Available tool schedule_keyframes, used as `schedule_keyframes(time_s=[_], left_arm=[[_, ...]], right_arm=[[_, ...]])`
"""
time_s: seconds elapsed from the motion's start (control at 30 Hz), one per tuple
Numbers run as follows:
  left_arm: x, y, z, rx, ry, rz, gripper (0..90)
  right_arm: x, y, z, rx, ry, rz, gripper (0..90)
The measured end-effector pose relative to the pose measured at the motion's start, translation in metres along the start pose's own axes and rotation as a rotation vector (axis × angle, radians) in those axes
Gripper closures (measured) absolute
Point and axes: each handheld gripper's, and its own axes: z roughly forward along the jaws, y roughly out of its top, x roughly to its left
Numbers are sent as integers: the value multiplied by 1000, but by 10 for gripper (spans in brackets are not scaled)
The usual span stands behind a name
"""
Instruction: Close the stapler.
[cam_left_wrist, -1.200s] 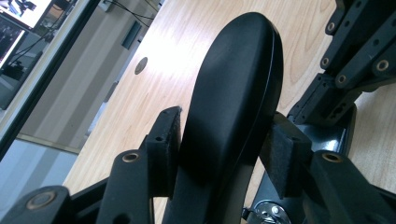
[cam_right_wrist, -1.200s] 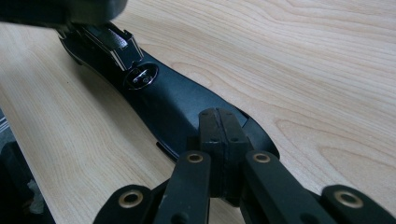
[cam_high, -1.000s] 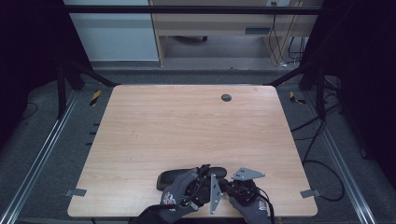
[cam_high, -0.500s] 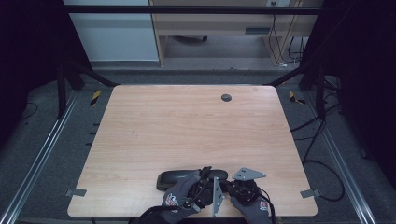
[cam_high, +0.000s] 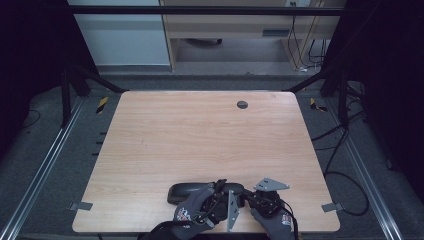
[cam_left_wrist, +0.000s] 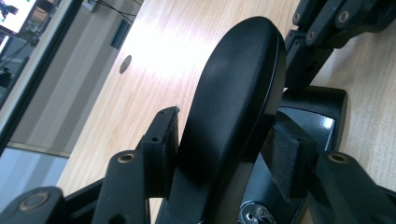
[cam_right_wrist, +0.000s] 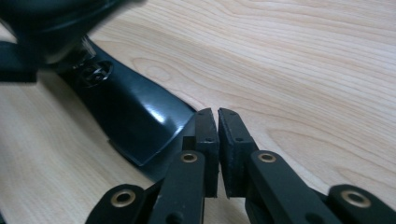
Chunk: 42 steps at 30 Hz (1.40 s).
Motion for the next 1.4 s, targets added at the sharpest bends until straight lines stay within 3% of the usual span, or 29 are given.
schedule_keyframes(time_s=[0.27,0.73,1.13,1.4], left_arm=[[5,-3,-3,-21,-52,-66,423],[17,-6,-19,-71,-102,-113,331],[29,-11,-35,-96,-88,-141,324],[40,-21,-42,-97,-76,-176,324]], right_arm=[[-6,-1,-3,-17,-28,13,823],[-12,-1,-3,-39,-59,17,729],[-12,1,-7,-53,-67,14,740],[-13,4,-13,-85,-72,9,855]])
